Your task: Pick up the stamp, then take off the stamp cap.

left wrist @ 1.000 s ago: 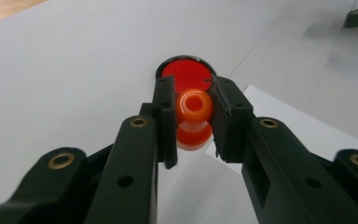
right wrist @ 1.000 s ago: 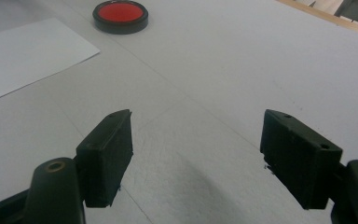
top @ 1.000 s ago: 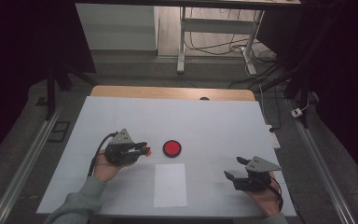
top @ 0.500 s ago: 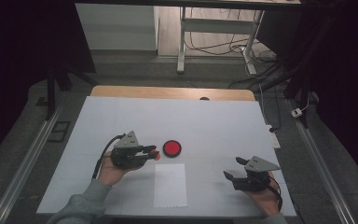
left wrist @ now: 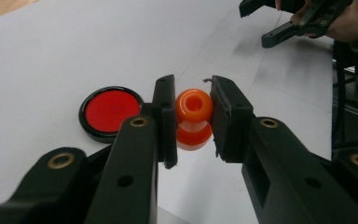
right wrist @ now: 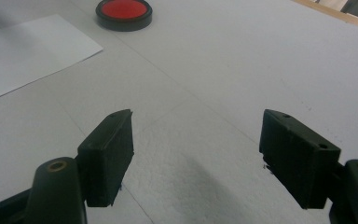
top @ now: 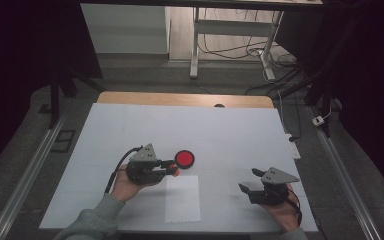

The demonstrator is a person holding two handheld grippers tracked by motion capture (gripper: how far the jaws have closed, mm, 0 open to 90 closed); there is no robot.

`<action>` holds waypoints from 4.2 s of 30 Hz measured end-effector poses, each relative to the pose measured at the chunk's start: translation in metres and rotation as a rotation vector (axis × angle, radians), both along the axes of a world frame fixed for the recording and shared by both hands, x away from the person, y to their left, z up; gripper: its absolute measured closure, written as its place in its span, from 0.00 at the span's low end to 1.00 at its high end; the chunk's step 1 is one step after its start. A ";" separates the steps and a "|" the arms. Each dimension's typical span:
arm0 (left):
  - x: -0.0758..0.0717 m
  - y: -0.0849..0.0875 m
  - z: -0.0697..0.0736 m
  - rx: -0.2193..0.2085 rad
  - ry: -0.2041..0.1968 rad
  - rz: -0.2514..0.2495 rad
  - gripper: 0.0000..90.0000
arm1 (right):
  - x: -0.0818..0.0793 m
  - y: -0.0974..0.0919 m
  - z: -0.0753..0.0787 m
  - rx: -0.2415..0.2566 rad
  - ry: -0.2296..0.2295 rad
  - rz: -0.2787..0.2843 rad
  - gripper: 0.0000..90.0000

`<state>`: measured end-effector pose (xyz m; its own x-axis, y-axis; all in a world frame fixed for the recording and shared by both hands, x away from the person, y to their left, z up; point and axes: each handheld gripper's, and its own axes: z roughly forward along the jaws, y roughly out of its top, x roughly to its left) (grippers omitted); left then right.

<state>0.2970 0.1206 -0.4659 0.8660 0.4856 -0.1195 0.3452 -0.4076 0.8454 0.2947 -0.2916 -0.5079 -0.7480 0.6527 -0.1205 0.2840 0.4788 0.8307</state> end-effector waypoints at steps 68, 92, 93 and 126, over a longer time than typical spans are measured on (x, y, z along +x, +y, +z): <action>0.000 -0.014 -0.006 -0.012 0.022 -0.034 0.80 | 0.003 0.060 0.009 0.071 0.013 0.102 0.33; 0.003 -0.017 -0.005 -0.026 0.020 -0.030 0.80 | 0.000 0.096 0.007 0.048 0.009 0.186 0.33; 0.004 -0.018 -0.006 -0.025 0.020 -0.029 0.80 | 0.000 0.098 0.006 0.050 0.011 0.190 0.33; 0.002 -0.020 -0.005 -0.027 0.017 -0.032 0.80 | -0.001 0.136 0.005 0.049 0.009 0.255 0.35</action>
<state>0.2990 0.1003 -0.4704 0.8787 0.4543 -0.1468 0.3465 -0.3953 0.8507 0.2939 -0.1558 -0.5030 -0.8901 0.4476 -0.0854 0.1670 0.4949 0.8528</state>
